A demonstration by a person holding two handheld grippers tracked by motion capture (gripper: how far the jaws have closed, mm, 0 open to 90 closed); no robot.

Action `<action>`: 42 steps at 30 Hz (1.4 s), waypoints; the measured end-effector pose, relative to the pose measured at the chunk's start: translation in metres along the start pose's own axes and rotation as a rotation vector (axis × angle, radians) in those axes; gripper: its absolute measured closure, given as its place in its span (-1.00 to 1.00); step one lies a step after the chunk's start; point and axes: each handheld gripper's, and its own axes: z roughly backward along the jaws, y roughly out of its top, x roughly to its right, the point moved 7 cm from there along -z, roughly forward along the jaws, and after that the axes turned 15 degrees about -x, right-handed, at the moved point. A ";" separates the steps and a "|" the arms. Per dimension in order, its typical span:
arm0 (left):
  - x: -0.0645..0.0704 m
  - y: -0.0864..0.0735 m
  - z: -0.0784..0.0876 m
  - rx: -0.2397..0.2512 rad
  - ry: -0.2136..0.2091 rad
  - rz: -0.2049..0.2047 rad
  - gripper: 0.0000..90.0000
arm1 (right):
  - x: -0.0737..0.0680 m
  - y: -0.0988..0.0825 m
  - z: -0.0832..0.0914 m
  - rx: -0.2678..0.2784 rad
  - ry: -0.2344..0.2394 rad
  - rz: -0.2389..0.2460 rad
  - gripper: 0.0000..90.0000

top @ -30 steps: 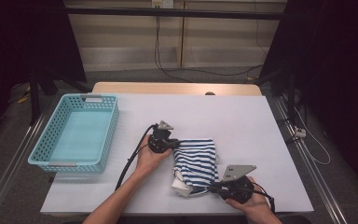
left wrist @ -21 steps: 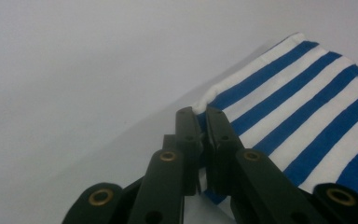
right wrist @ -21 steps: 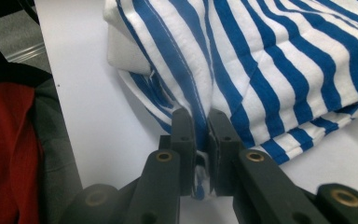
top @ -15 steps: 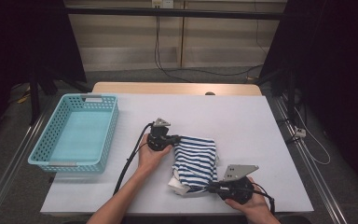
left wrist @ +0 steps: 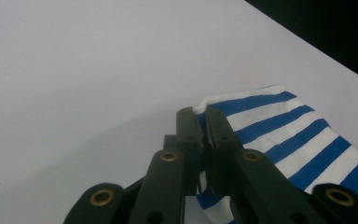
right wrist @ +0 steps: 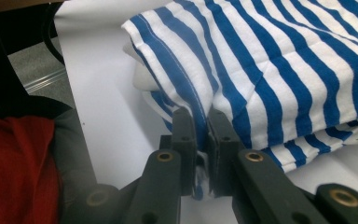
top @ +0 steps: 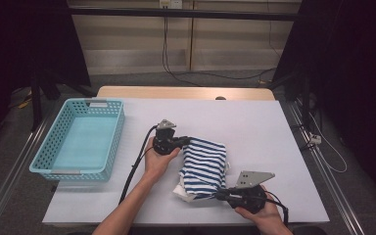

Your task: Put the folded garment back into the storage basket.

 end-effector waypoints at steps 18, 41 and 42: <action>0.000 0.015 0.013 0.038 -0.004 -0.002 0.91 | 0.000 0.014 0.013 0.074 -0.017 -0.009 0.86; -0.004 0.032 0.041 0.074 0.036 -0.025 0.91 | -0.003 0.038 0.024 0.142 -0.029 0.006 0.87; -0.004 0.033 0.042 0.076 0.037 -0.026 0.91 | -0.003 0.039 0.024 0.143 -0.030 0.004 0.87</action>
